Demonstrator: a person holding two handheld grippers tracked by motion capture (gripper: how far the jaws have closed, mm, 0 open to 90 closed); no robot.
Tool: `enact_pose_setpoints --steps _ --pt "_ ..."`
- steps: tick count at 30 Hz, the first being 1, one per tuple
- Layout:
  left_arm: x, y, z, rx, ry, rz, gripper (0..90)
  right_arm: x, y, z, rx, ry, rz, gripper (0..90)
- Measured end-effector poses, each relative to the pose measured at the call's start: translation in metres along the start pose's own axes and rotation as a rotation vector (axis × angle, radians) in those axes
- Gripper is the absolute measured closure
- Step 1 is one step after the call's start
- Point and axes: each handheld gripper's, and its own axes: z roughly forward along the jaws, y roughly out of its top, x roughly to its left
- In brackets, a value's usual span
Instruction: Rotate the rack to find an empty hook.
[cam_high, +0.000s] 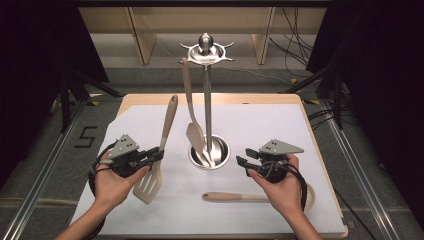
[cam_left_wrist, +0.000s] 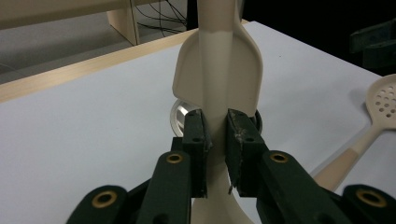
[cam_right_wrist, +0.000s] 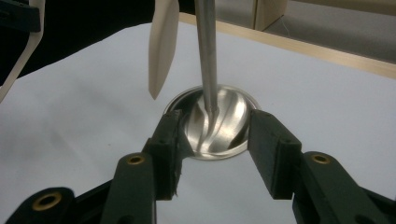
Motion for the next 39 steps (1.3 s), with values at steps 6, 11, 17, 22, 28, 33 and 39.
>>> enact_pose_setpoints --steps 6,11,17,22,28,33,39 --pt "-0.009 0.002 -0.004 -0.028 -0.004 0.019 78.2 0.007 0.006 -0.001 -0.006 0.025 -0.004 56.5" --pt "-0.019 0.002 -0.003 -0.015 -0.028 0.037 78.2 0.013 0.011 0.002 -0.025 0.043 -0.006 56.5" --pt "-0.033 0.004 0.005 -0.001 -0.060 0.067 78.1 0.018 0.017 0.003 -0.036 0.055 -0.012 56.7" --pt "-0.044 0.008 0.013 0.007 -0.089 0.094 78.1 0.024 0.024 0.002 -0.072 0.090 -0.018 56.7" --pt "-0.055 0.009 0.024 0.028 -0.115 0.109 78.1 0.030 0.035 0.003 -0.114 0.123 -0.023 56.7" --pt "-0.063 0.011 0.031 0.040 -0.126 0.128 78.1 0.036 0.045 0.004 -0.136 0.141 -0.029 56.5" --pt "-0.071 0.012 0.038 0.045 -0.145 0.136 78.1 0.044 0.056 0.009 -0.167 0.165 -0.036 55.4"
